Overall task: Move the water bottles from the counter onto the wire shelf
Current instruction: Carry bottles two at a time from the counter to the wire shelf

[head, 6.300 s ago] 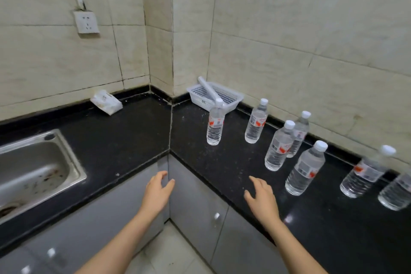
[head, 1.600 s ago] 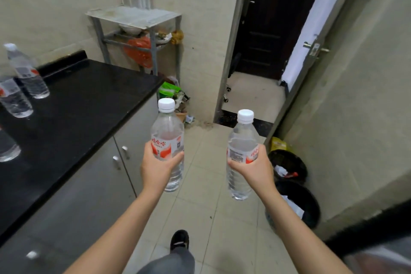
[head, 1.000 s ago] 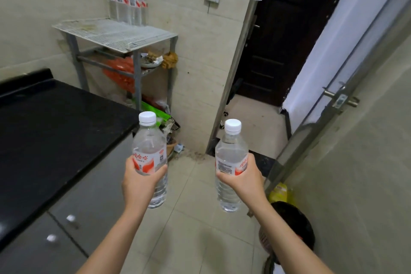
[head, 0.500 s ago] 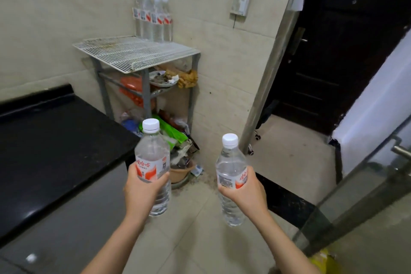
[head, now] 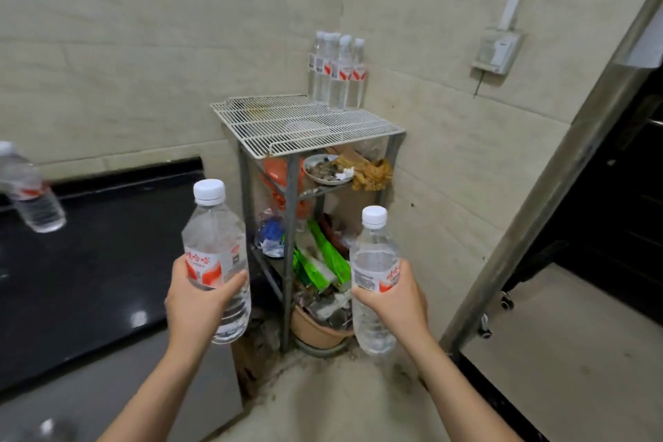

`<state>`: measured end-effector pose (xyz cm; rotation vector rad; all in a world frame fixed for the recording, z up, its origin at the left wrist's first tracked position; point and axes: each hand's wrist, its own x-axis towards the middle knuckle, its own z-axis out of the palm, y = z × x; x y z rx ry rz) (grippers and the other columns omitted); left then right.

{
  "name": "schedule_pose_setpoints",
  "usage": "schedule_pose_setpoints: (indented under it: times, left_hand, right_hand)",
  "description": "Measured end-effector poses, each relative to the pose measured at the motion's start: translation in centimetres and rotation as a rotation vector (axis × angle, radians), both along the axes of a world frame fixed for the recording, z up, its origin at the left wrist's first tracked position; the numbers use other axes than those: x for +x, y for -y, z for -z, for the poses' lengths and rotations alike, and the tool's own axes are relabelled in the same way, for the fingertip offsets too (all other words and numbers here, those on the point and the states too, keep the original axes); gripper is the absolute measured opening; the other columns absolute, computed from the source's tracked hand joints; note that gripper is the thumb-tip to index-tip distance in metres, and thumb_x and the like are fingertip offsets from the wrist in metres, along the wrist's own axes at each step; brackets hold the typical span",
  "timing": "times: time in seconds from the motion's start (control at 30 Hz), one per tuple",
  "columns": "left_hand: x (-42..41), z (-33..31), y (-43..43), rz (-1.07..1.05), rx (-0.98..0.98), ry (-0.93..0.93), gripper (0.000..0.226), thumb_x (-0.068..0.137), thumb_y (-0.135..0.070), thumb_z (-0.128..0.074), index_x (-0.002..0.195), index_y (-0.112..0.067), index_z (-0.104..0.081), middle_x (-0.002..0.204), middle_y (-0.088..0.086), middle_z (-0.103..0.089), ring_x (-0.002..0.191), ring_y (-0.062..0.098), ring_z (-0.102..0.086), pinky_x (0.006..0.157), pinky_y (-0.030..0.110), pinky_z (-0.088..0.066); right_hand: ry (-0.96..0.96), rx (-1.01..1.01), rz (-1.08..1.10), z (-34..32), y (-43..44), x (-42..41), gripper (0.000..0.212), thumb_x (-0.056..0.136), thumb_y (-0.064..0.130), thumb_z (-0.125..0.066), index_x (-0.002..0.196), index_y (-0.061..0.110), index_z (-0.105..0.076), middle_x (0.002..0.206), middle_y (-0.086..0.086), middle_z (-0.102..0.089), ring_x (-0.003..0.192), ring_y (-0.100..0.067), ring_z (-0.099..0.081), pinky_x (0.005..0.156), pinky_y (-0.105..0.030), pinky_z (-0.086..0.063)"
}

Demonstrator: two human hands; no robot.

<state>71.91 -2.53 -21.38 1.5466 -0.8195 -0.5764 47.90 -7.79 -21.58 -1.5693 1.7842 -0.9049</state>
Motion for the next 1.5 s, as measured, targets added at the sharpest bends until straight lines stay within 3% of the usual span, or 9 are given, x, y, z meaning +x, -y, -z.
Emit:
schedule_pose_setpoints:
  times: [0.13, 0.37, 0.5, 0.77, 0.87, 0.93, 1.07, 1.37, 1.5]
  left_hand:
    - [1.1, -1.5, 6.2, -0.078, -0.074, 0.0, 0.057, 0.066, -0.013, -0.079, 0.114, -0.017, -0.049, 0.104, 0.005, -0.06, 0.1, 0.027, -0.059, 0.093, 0.047, -0.047]
    - [2.5, -7.3, 18.7, -0.2, -0.29, 0.009, 0.057, 0.065, -0.015, -0.081, 0.113, -0.019, -0.049, 0.103, 0.0, -0.057, 0.092, 0.018, -0.054, 0.083, 0.032, -0.041]
    - [3.2, -8.9, 24.1, -0.218, -0.339, 0.028, 0.049, 0.064, -0.012, -0.08, 0.096, -0.029, -0.048, 0.099, -0.002, -0.055, 0.091, 0.015, -0.054, 0.081, 0.027, -0.039]
    - [3.8, -9.5, 32.0, -0.352, -0.375, 0.121, 0.062, 0.062, -0.016, -0.082, 0.114, -0.015, -0.049, 0.104, -0.003, -0.056, 0.095, 0.016, -0.056, 0.084, 0.029, -0.044]
    - [3.5, -10.2, 34.9, -0.387, -0.412, 0.152, 0.063, 0.063, -0.017, -0.081, 0.117, -0.014, -0.048, 0.106, -0.003, -0.057, 0.095, 0.014, -0.057, 0.076, 0.012, -0.045]
    - [3.1, -10.7, 36.8, -0.402, -0.436, 0.145, 0.066, 0.064, -0.016, -0.08, 0.12, -0.014, -0.046, 0.109, -0.004, -0.056, 0.096, 0.012, -0.057, 0.075, 0.006, -0.043]
    - [2.4, -11.2, 40.3, -0.452, -0.461, 0.159, 0.068, 0.063, -0.015, -0.081, 0.121, -0.016, -0.045, 0.112, -0.002, -0.057, 0.1, 0.013, -0.059, 0.088, 0.026, -0.047]
    - [1.1, -11.2, 43.6, -0.583, -0.429, 0.12, 0.057, 0.064, -0.007, -0.078, 0.111, -0.016, -0.047, 0.093, -0.012, -0.058, 0.073, -0.017, -0.058, 0.064, 0.0, -0.045]
    - [2.9, -11.9, 44.2, -0.579, -0.406, 0.107, 0.058, 0.064, -0.011, -0.078, 0.111, -0.021, -0.046, 0.093, -0.015, -0.057, 0.083, -0.005, -0.059, 0.069, 0.012, -0.048]
  right_hand:
    - [0.049, -0.083, -0.057, -2.0, 7.3, 1.4, 0.057, 0.058, 0.037, -0.081, 0.099, 0.027, -0.044, 0.108, -0.002, -0.064, 0.099, -0.026, -0.06, 0.084, -0.037, -0.049]
    - [0.103, -0.219, -0.08, -6.1, 19.6, 1.9, 0.058, 0.056, 0.028, -0.084, 0.101, 0.026, -0.048, 0.098, 0.005, -0.062, 0.09, -0.018, -0.06, 0.074, -0.027, -0.042]
    - [0.137, -0.349, -0.006, -7.3, 24.6, 1.6, 0.052, 0.052, 0.022, -0.087, 0.084, 0.031, -0.047, 0.081, 0.012, -0.059, 0.081, -0.017, -0.059, 0.066, -0.027, -0.042]
    - [0.218, -0.592, 0.047, -11.9, 35.3, -0.4, 0.064, 0.057, 0.014, -0.085, 0.108, 0.016, -0.046, 0.103, 0.004, -0.05, 0.097, -0.015, -0.051, 0.084, -0.029, -0.041]
    - [0.285, -0.621, -0.019, -12.9, 40.2, -0.5, 0.071, 0.056, 0.015, -0.085, 0.116, 0.01, -0.046, 0.106, 0.005, -0.05, 0.099, -0.014, -0.051, 0.085, -0.029, -0.041]
    - [0.302, -0.618, -0.085, -13.3, 43.4, 0.0, 0.073, 0.056, 0.018, -0.086, 0.117, 0.01, -0.046, 0.106, 0.006, -0.05, 0.099, -0.013, -0.051, 0.084, -0.028, -0.042]
    - [0.304, -0.599, -0.23, -13.1, 48.9, 1.0, 0.068, 0.057, 0.018, -0.085, 0.11, 0.018, -0.042, 0.104, 0.006, -0.05, 0.096, -0.013, -0.051, 0.082, -0.027, -0.042]
    - [0.281, -0.501, -0.504, -12.3, 57.0, 6.1, 0.074, 0.056, 0.022, -0.086, 0.117, 0.02, -0.045, 0.11, 0.006, -0.054, 0.105, -0.015, -0.055, 0.09, -0.028, -0.043]
    - [0.286, -0.434, -0.591, -11.9, 59.1, 11.0, 0.073, 0.057, 0.024, -0.086, 0.117, 0.022, -0.044, 0.117, -0.001, -0.059, 0.106, -0.018, -0.058, 0.092, -0.036, -0.048]
